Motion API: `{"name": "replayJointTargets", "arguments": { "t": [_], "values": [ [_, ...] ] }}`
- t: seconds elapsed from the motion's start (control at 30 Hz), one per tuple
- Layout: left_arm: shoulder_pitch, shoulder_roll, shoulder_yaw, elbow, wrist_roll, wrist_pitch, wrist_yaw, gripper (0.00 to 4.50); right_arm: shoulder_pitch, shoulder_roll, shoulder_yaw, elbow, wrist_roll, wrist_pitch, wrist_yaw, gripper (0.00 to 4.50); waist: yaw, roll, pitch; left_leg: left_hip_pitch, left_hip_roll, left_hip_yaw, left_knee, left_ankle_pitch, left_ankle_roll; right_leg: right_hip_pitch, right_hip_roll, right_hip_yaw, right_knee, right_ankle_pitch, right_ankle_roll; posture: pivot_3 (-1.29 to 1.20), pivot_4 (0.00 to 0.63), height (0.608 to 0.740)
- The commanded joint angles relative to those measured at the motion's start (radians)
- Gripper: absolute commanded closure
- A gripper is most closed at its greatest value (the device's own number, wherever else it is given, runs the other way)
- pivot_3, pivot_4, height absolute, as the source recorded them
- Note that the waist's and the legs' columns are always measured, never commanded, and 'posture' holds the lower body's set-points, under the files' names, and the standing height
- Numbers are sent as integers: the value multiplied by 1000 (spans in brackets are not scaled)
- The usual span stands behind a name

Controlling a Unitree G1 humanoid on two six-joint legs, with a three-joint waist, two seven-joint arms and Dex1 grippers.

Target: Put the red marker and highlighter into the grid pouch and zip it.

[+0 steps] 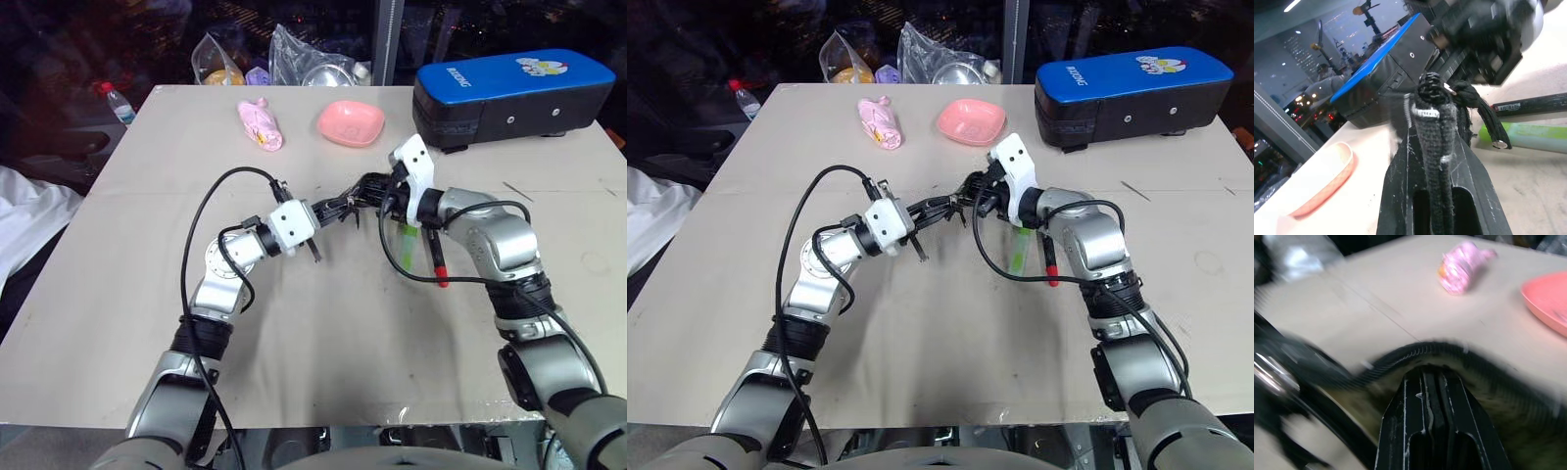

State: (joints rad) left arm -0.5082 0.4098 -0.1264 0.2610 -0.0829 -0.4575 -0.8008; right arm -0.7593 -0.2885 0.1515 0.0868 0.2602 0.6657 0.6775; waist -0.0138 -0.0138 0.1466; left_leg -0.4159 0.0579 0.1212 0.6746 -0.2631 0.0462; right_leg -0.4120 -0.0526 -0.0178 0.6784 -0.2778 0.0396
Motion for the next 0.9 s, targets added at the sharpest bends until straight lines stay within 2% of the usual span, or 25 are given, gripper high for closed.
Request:
{"name": "replayJointTargets", "arguments": {
  "t": [0.03, 0.2, 0.27, 0.33, 0.53, 0.57, 0.77, 0.9],
  "values": [
    [-18, 12, 19, -12, -27, -21, -11, 4500, -1, -34, 39, 4, -56, -127, 42, 4429, 0, 0, 0, 0, 0, 0, 0, 0, 0, 0, 0, 0, 0, 0, 0, 0, 150, 737],
    [-32, 19, 8, 2, -25, -39, -46, 4500, -11, -99, 158, 73, -238, -541, 88, 4429, -1, 0, 0, 0, 0, 0, 0, 0, 0, 0, 0, 0, 0, 0, 0, 0, 150, 737],
    [-37, 18, 8, 10, -23, -45, -52, 4500, -22, -109, 186, 100, -281, -623, 100, 3936, -1, 0, 0, 0, 0, 0, 0, 0, 0, 0, 0, 0, 0, 0, 0, 0, 150, 737],
    [-40, 17, 8, 16, -22, -50, -59, 4500, -27, -109, 199, 123, -313, -661, 97, 3286, -1, 0, 0, 0, 0, 0, 0, 0, 0, 0, 0, 0, 0, 0, 0, 0, 150, 737],
    [-43, 12, 12, 30, -16, -58, -60, 4500, -39, -104, 188, 170, -365, -689, 89, 285, 0, 0, 0, 0, 1, 1, 0, 0, 0, 0, 0, 0, 0, 0, 0, 0, 150, 737],
    [-42, 10, 15, 32, -17, -54, -53, 4500, -39, -107, 185, 176, -371, -690, 88, 56, 0, 0, 0, 0, 1, 1, 0, 0, 0, 0, 0, 0, 0, 0, 0, 0, 150, 737],
    [-32, -2, 28, 22, -26, -2, -16, 4500, -14, -153, 121, 118, -354, -641, 95, 56, 2, 0, 0, 0, 1, 1, 0, 0, 0, 0, 0, 0, 0, 0, 0, 0, 150, 737],
    [-17, -4, 31, 2, -33, 29, -4, 4500, 77, -184, 10, -77, -271, -451, 76, 56, 4, 0, 0, 0, 2, 1, 0, 0, 0, 0, 0, 0, 0, 0, 0, 0, 150, 737]
  ]
}}
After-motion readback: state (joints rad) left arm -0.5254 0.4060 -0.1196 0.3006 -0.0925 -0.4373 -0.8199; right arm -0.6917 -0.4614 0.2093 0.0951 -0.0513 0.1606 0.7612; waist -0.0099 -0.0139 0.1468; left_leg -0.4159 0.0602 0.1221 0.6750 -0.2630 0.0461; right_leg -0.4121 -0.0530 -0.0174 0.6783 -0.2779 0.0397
